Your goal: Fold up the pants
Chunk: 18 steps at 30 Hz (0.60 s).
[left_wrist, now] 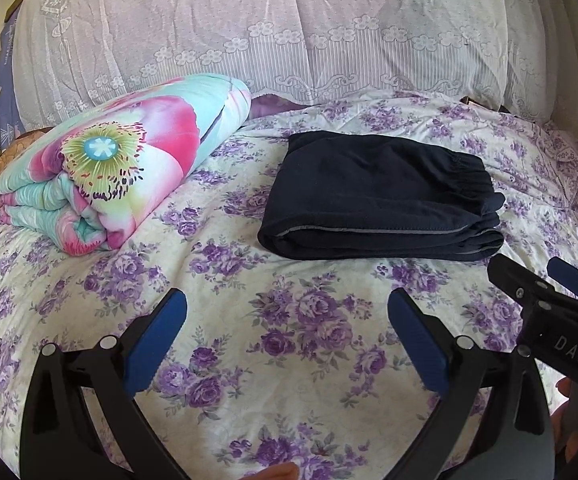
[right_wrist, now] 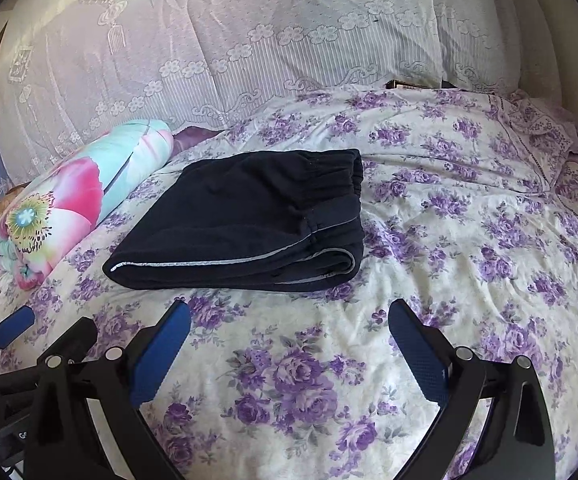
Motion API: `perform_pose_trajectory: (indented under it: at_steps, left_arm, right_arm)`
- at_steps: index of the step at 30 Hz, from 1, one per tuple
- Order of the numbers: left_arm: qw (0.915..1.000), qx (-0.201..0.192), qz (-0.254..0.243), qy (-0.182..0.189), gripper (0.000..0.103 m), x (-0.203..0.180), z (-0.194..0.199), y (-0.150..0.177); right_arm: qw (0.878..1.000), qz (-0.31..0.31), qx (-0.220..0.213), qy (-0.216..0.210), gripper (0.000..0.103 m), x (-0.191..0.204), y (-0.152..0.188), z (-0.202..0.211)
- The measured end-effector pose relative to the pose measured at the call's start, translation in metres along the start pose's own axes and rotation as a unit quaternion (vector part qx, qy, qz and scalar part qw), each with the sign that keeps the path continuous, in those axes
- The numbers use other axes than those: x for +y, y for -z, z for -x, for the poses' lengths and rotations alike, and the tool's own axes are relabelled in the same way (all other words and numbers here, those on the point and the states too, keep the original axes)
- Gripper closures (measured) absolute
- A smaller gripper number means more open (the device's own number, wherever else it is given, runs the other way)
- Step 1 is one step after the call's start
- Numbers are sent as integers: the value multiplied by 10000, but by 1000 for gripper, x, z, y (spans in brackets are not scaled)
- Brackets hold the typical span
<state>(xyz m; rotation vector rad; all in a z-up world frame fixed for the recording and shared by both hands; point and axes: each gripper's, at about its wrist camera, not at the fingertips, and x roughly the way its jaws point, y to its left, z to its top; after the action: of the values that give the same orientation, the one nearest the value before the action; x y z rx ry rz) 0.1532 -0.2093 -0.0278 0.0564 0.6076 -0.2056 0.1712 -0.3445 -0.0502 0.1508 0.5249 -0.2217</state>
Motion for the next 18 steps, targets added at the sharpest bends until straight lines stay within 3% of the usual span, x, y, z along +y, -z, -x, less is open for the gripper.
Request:
perform_pose_trajectory:
  at_steps: [18]
  left_arm:
    - [9999, -140, 51, -32, 5, 3, 3, 0]
  right_arm:
    - [9999, 83, -79, 26, 3, 2, 0, 3]
